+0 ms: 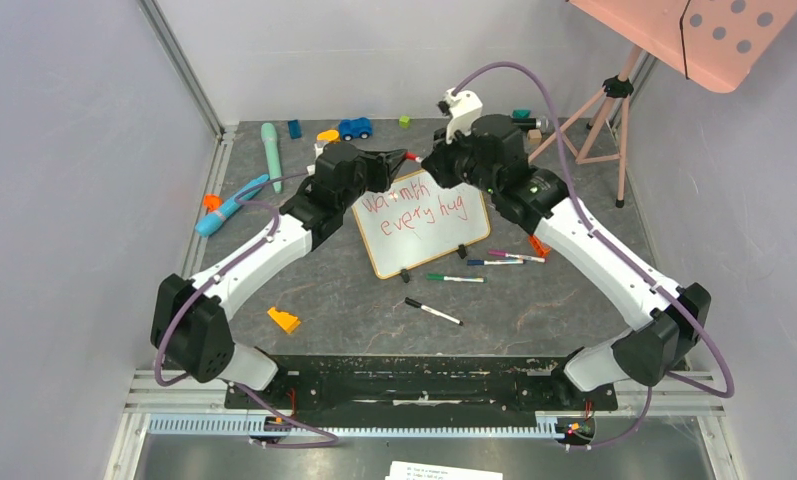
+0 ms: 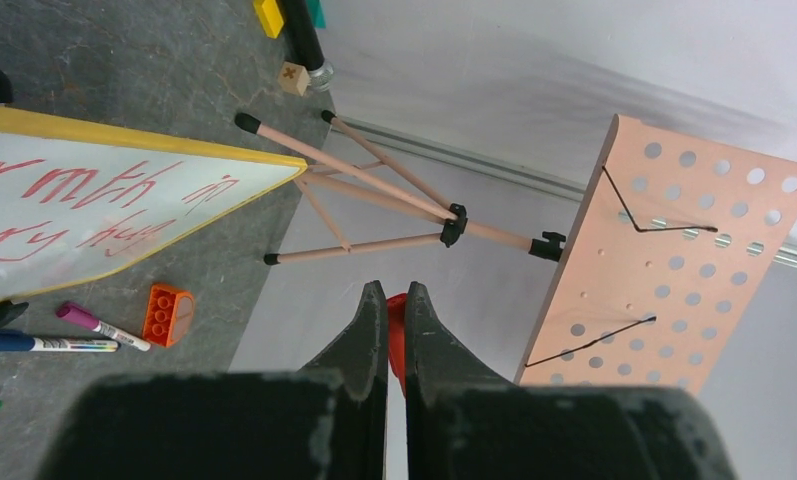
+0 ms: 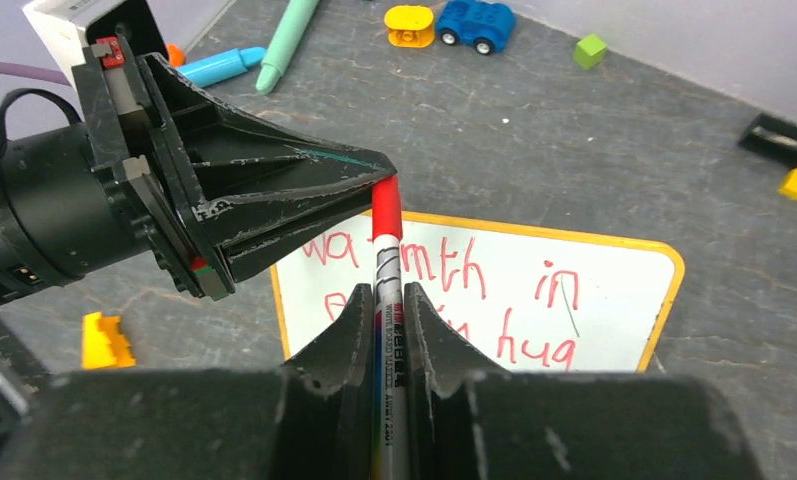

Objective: Write a sentence on the whiteboard
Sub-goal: Insert the pen cap into the whiteboard marker, then put down the whiteboard marker at the center of the board, then reset both arms

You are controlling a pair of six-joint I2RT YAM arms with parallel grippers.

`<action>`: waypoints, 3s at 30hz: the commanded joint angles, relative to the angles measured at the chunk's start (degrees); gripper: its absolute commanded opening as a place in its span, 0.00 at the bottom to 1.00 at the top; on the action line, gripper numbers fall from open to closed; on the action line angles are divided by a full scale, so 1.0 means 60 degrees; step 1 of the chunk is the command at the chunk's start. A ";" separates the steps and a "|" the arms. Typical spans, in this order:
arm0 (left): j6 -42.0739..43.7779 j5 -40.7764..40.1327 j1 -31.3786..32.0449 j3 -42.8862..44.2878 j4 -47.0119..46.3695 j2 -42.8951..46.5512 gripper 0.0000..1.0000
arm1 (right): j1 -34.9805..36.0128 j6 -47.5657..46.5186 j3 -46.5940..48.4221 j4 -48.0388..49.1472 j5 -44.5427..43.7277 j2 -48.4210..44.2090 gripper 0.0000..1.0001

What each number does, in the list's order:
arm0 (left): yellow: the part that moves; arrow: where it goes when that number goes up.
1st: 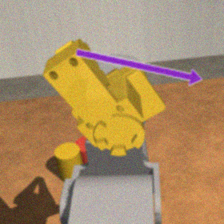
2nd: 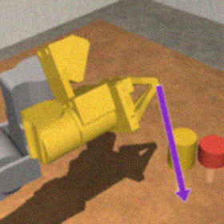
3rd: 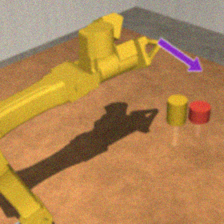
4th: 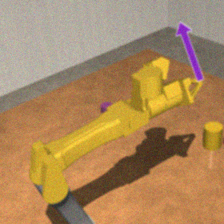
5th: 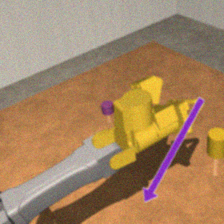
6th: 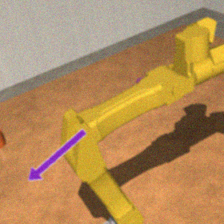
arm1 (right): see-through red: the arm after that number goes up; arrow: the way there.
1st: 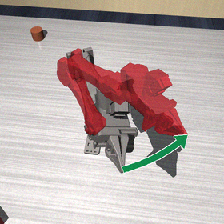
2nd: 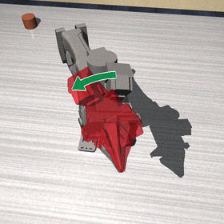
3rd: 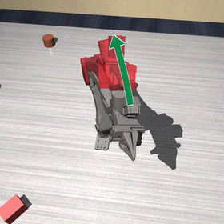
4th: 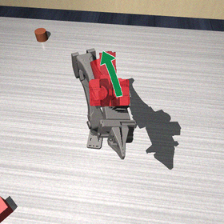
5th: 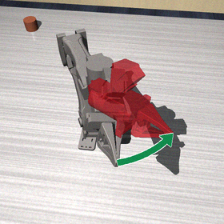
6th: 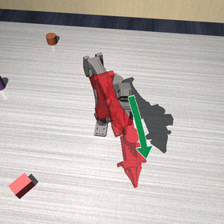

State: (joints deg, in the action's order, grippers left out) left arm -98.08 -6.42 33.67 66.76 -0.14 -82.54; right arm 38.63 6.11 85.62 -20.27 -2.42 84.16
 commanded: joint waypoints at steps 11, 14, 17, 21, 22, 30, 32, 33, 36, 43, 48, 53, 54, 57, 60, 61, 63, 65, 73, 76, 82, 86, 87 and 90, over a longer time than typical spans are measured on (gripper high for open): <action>0.0956 0.4323 0.0658 0.0028 -0.1876 0.0950 0.54 | -0.0652 0.1115 -0.0859 0.1651 0.1424 0.0223 0.00; 0.1651 0.4588 -0.0081 0.0094 -0.0596 0.1282 0.89 | -0.1203 0.1327 -0.1617 0.1744 0.1562 -0.0473 0.00; 0.2836 0.4963 -0.1049 0.0079 0.0666 0.1787 1.00 | -0.1773 0.1205 -0.2303 0.1459 0.1526 -0.1261 0.00; 0.5048 0.4765 -0.2204 0.0191 0.3076 0.2507 1.00 | -0.2455 0.0856 -0.3144 0.0090 0.1471 -0.2002 0.00; 0.5689 0.4494 -0.2404 0.0196 0.3523 0.2646 1.00 | -0.2580 0.0748 -0.3345 -0.0266 0.1184 -0.2223 0.00; 0.9147 0.0976 -0.2514 -0.0626 0.4972 0.3359 1.00 | -0.3019 0.0568 -0.5449 -0.1165 -0.1451 -0.3523 0.00; 0.9610 0.0366 -0.2515 -0.1023 0.4712 0.3382 1.00 | -0.3158 0.0579 -0.5671 -0.1066 -0.1632 -0.3355 0.00; 0.9874 0.0236 -0.2523 -0.1195 0.4508 0.3397 1.00 | -0.3271 0.0583 -0.5727 -0.0974 -0.1648 -0.3233 0.00; 1.0409 -0.0143 -0.2522 -0.1817 0.3744 0.3588 1.00 | -0.3736 0.0715 -0.5674 -0.0650 -0.1352 -0.2648 0.00; 1.1711 0.0444 -0.2528 -0.3797 0.1215 0.4400 1.00 | -0.5323 0.1815 -0.5776 0.1200 0.1774 -0.1325 0.00; 1.2126 0.0176 -0.2550 -0.4127 0.1207 0.4292 1.00 | -0.5501 0.2484 -0.6171 0.2465 0.2455 -0.0867 0.00; 1.2822 0.0097 -0.2550 -0.4149 0.1225 0.3898 1.00 | -0.5558 0.2787 -0.6371 0.2973 0.2595 -0.0403 0.02; 1.2950 0.0088 -0.2555 -0.4194 0.1088 0.3874 1.00 | -0.5560 0.2892 -0.6407 0.3122 0.2624 -0.0330 0.03; 1.2908 -0.0246 -0.2553 -0.4363 0.0905 0.3793 1.00 | -0.5591 0.3209 -0.6381 0.3313 0.2654 -0.0103 0.21; 1.2601 -0.0480 -0.2604 -0.4540 0.0738 0.3659 1.00 | -0.5638 0.3354 -0.6278 0.3305 0.2366 -0.0131 0.66; 1.2446 -0.0457 -0.2643 -0.4596 0.0707 0.3606 1.00 | -0.5668 0.3362 -0.6214 0.3269 0.2226 -0.0188 0.78; 1.2133 -0.0447 -0.2727 -0.4650 0.0726 0.3569 1.00 | -0.5753 0.3253 -0.5920 0.2885 0.1768 -0.0302 0.89; 1.1953 -0.0502 -0.2842 -0.4681 0.0767 0.3527 1.00 | -0.5833 0.3021 -0.5581 0.2574 0.1159 -0.0461 0.93; 1.3253 -0.0716 -0.3467 -0.4520 0.1045 0.3543 1.00 | -0.6380 0.1614 -0.6392 0.2856 -0.3076 -0.1694 0.94; 1.3885 -0.1053 -0.3590 -0.4758 0.0674 0.3523 1.00 | -0.6380 0.0252 -0.7095 0.3802 -0.3832 -0.1453 0.95; 1.5095 -0.1933 -0.3590 -0.5410 0.0062 0.3588 1.00 | -0.6306 -0.1830 -1.0786 0.7656 -0.3409 -0.3048 0.95; 1.5378 -0.2060 -0.3576 -0.5851 -0.0595 0.3497 1.00 | -0.6115 -0.2344 -1.3802 1.1424 -0.2637 -0.4080 0.95; 1.5373 -0.2095 -0.3576 -0.6003 -0.0774 0.3479 1.00 | -0.6116 -0.2238 -1.4506 1.2569 -0.2253 -0.4166 0.95; 1.5662 -0.2037 -0.3576 -0.6589 -0.1577 0.3576 1.00 | -0.6108 -0.2125 -1.5463 1.4431 -0.1020 -0.3752 0.93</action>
State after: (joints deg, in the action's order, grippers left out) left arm -9.41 -16.62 12.34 30.46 -0.56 -61.58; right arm 1.65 -4.16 0.54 36.47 -17.17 60.34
